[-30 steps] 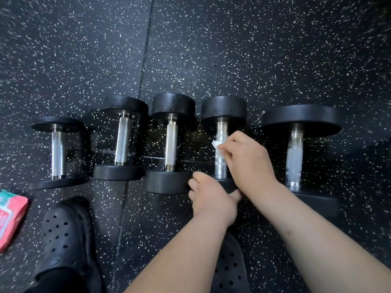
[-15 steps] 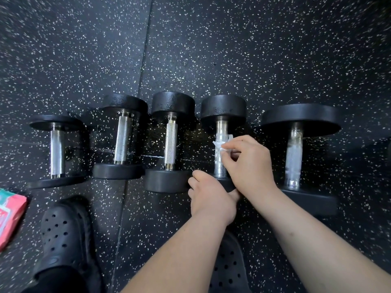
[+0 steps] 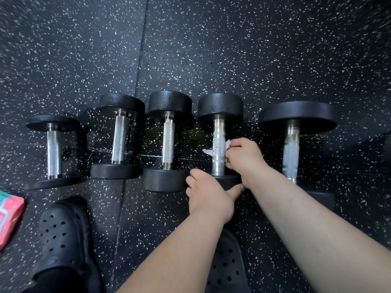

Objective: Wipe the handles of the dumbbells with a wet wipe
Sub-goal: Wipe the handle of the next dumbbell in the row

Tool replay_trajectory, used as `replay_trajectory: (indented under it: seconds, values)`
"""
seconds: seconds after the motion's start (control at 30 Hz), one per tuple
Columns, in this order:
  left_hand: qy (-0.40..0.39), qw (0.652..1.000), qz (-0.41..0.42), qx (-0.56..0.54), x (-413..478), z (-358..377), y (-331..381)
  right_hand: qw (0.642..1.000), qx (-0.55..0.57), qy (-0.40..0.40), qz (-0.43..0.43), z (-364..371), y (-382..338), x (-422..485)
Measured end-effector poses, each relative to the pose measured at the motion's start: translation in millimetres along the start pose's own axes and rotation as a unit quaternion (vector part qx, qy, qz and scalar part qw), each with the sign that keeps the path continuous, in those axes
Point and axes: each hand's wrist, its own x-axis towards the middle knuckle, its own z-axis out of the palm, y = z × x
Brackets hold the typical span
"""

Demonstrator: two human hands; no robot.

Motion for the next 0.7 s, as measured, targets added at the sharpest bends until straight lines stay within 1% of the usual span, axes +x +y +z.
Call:
replay_trajectory:
  seconds: [0.07,0.17,0.23,0.33,0.4,0.5,0.6,0.7]
  values:
    - [0.000,1.000,0.001,-0.003,0.2,-0.1,0.1,0.996,0.039,-0.051,0.056,1.7,-5.4,2.7]
    - [0.004,1.000,-0.001,-0.008,1.0,0.4,-0.3,0.989,0.080,-0.057,0.107,-3.1,-9.9,2.6]
    - [0.008,1.000,0.000,-0.007,1.5,1.3,-1.2,0.988,0.097,-0.056,0.109,-6.0,-10.0,3.9]
    - [0.008,1.000,0.001,-0.004,1.3,1.9,-1.1,0.987,0.093,-0.073,0.111,-1.4,-12.8,1.7]
    - [0.006,1.000,0.003,-0.004,1.5,1.9,-0.9,0.985,0.116,-0.080,0.104,-1.2,-12.5,-0.1]
    - [0.005,1.000,0.003,-0.006,1.4,1.3,-0.6,0.985,0.135,-0.059,0.094,-5.9,-11.8,0.5]
    - [0.008,1.000,0.001,-0.005,1.7,2.0,-0.5,0.988,0.107,-0.049,0.097,-5.7,-9.9,-0.6]
    - [0.007,1.000,0.001,-0.005,1.9,2.8,-1.3,0.989,0.082,-0.082,0.097,-4.3,-11.1,-3.6]
